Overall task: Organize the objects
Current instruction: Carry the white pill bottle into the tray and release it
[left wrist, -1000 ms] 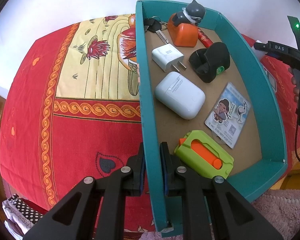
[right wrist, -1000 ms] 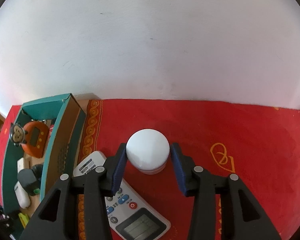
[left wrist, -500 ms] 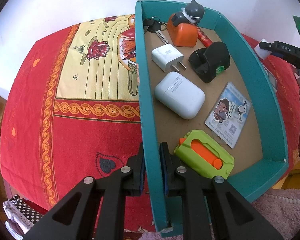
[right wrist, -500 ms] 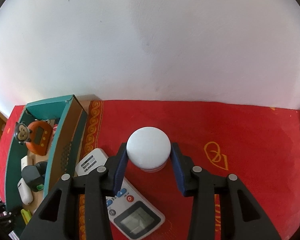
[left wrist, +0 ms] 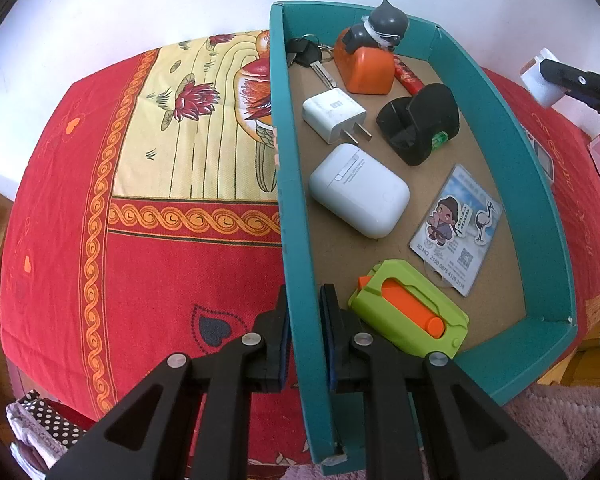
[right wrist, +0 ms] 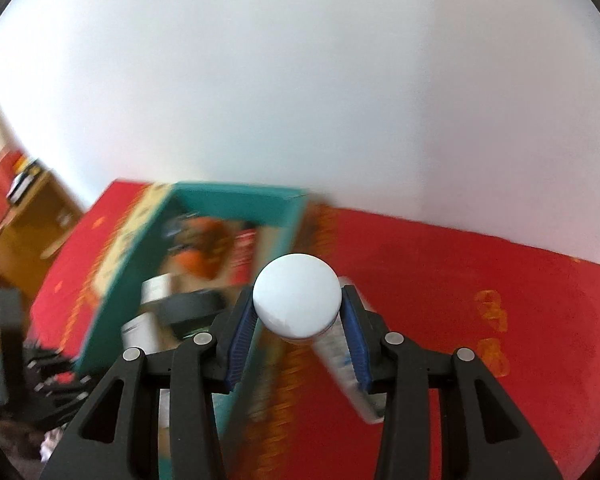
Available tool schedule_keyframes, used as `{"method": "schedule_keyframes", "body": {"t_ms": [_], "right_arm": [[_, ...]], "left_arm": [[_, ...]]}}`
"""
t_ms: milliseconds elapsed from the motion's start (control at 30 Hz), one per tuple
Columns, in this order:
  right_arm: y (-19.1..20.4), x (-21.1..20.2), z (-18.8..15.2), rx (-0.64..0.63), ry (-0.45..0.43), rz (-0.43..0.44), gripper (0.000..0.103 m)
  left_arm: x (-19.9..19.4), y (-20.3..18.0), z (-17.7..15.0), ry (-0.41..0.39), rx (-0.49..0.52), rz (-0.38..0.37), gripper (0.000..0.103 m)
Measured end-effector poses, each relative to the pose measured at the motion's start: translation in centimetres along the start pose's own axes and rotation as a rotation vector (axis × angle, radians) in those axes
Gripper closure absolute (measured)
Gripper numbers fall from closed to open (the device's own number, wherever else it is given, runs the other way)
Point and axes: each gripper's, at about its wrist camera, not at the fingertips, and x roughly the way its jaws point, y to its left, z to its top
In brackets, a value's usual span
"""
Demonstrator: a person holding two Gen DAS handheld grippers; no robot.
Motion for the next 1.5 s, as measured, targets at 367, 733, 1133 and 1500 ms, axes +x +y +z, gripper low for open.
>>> {"method": "schedule_keyframes", "body": {"t_ms": [367,733,1133,1500], "right_arm": [[8.9,1.0,-4.1,-0.210,0.140,0.173,0.060],[9.3,3.1,-6.1,-0.266,0.214,0.160,0.060],[9.1,2.9,-7.4,-0.336,0.253,0.100,0.060],[10.2,3.6,-7.1,-0.426,0.251,0.078,0.061]], "left_arm": [[0.0,-0.2,0.0,0.000,-0.005,0.001,0.091],[-0.1,-0.3,-0.1,-0.001,-0.006,0.001,0.091],[-0.2,-0.6,-0.2,-0.001,-0.003,0.001,0.091],[-0.1,-0.6,0.0,-0.002,-0.005,0.000,0.091]]}}
